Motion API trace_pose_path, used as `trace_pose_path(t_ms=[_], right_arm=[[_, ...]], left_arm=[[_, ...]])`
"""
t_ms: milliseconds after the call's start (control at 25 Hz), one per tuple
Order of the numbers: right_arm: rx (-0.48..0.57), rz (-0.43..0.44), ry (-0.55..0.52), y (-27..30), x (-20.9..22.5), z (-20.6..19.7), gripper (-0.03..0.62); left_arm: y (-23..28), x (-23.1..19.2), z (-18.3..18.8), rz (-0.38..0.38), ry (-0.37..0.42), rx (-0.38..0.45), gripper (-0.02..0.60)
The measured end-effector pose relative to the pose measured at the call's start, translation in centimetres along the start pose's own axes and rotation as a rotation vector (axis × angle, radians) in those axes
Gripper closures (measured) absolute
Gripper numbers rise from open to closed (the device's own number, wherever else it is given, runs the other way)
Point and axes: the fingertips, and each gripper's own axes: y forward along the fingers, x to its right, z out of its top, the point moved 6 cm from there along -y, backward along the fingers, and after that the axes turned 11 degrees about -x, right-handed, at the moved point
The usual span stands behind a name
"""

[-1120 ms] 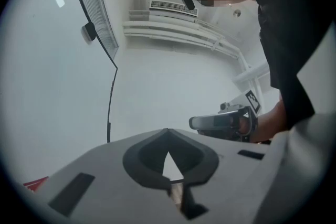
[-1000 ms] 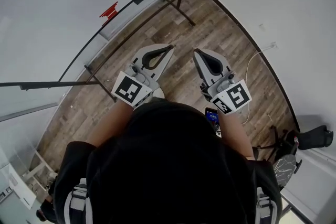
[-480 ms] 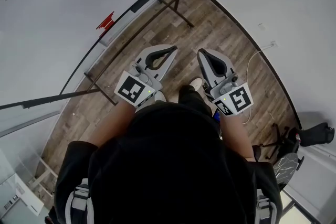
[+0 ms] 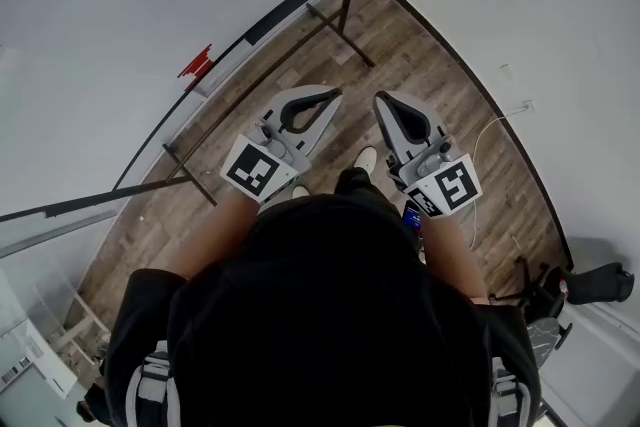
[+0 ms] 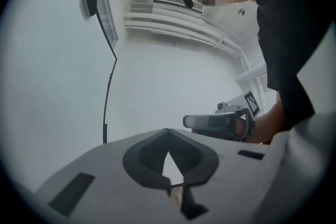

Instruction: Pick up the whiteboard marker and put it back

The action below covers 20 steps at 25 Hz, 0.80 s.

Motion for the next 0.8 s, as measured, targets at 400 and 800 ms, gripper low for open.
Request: trace_pose_path(t_ms=[400,800], right_arm=[[0.008,0.085,-0.02,0.5,9.2,1.2,0.6],[0.007,0.161,-0.016,-0.1,16.8,0.7,0.6]], left_arm=[[8.0,-2.0,2.7,0.062,-0.022,0.01,0.578],[14.7,-2.7,3.8,0.119,-0.052,0.011,0.578]])
